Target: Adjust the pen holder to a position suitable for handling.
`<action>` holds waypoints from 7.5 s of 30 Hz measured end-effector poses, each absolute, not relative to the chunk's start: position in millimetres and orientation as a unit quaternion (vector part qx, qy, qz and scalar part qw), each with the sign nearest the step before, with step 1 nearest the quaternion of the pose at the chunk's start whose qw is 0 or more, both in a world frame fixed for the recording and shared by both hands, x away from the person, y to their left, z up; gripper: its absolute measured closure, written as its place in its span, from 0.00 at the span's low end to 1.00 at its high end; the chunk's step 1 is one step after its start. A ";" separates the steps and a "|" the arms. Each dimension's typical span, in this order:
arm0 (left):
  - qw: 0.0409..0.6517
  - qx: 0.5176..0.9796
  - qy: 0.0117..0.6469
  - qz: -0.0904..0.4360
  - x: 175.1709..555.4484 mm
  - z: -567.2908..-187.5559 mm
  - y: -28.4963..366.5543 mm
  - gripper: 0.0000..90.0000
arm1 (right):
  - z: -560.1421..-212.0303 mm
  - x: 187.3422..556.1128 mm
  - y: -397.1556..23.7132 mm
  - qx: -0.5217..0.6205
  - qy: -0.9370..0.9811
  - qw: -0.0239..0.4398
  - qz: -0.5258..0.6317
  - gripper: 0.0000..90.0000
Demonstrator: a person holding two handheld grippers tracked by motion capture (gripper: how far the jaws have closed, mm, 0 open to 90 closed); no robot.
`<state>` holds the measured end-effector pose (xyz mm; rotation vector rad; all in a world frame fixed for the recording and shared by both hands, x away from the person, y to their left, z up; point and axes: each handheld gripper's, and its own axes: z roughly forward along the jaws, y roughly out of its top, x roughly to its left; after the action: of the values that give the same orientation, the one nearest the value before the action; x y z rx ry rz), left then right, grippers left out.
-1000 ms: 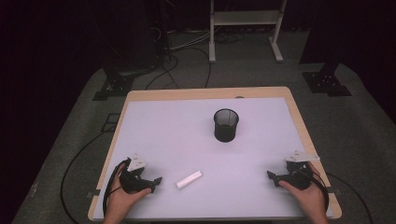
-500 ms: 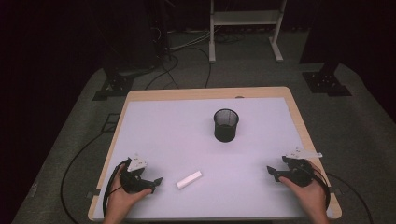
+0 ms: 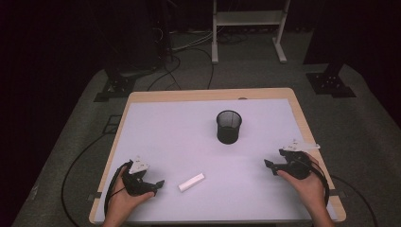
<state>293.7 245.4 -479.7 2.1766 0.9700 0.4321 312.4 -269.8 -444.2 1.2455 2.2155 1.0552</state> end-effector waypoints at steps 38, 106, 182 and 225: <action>0.354 0.840 0.375 0.168 293.5 -479.9 245.3 0.05 | -395.3 373.3 -228.0 0.417 0.802 0.171 0.391 0.37; 0.352 0.842 0.374 0.167 293.8 -479.9 245.7 0.05 | -402.9 486.7 -161.9 0.443 0.826 0.115 0.329 0.72; 0.354 0.840 0.375 0.168 293.7 -480.0 245.3 0.05 | -389.3 384.0 -157.8 0.378 0.862 0.063 0.334 0.90; 0.352 0.841 0.375 0.166 293.8 -479.8 245.6 0.05 | -393.1 358.2 -141.7 0.341 0.865 0.065 0.362 0.69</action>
<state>293.8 245.6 -479.8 2.1767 0.9702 0.4300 358.2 -141.7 -393.1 1.0284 2.6110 1.0939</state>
